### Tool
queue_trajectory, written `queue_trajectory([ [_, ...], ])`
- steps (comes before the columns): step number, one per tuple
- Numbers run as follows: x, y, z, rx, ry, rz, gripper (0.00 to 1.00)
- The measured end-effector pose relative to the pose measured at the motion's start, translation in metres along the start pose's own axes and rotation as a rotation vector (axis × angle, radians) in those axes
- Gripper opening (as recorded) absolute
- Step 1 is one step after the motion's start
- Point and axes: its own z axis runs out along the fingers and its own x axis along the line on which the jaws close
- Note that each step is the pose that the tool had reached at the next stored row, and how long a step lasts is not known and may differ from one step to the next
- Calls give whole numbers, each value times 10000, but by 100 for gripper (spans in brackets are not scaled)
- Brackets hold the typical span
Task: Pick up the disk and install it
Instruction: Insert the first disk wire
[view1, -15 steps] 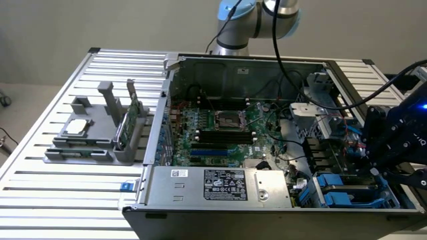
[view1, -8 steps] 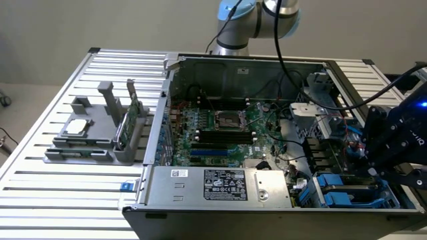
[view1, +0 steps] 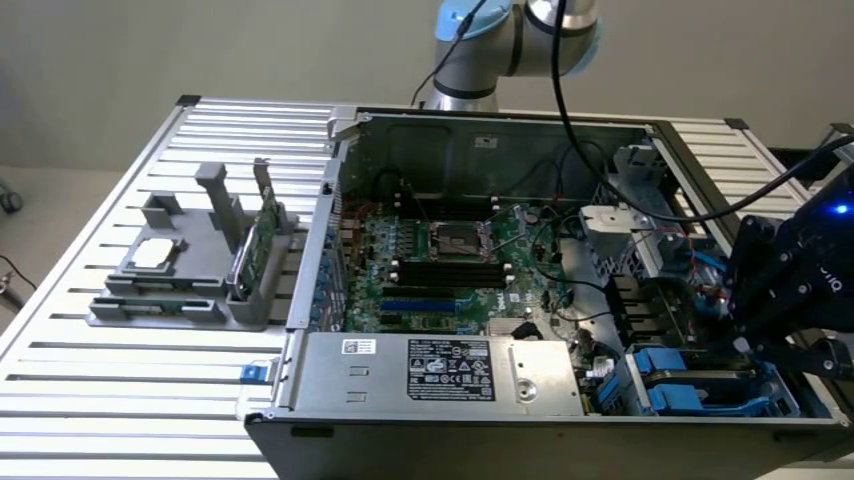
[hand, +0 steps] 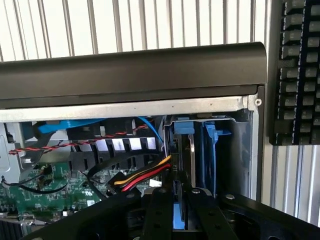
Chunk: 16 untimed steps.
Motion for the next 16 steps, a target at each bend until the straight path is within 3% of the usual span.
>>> queue_trajectory([
  [3, 22, 11, 6, 64, -273, 34, 16],
  [5, 49, 22, 6, 125, -386, 47, 16],
  [9, 88, 53, 6, 258, -483, 63, 16],
  [14, 112, 80, 4, 501, -629, 93, 16],
  [16, 120, 91, 4, 561, -661, 122, 16],
])
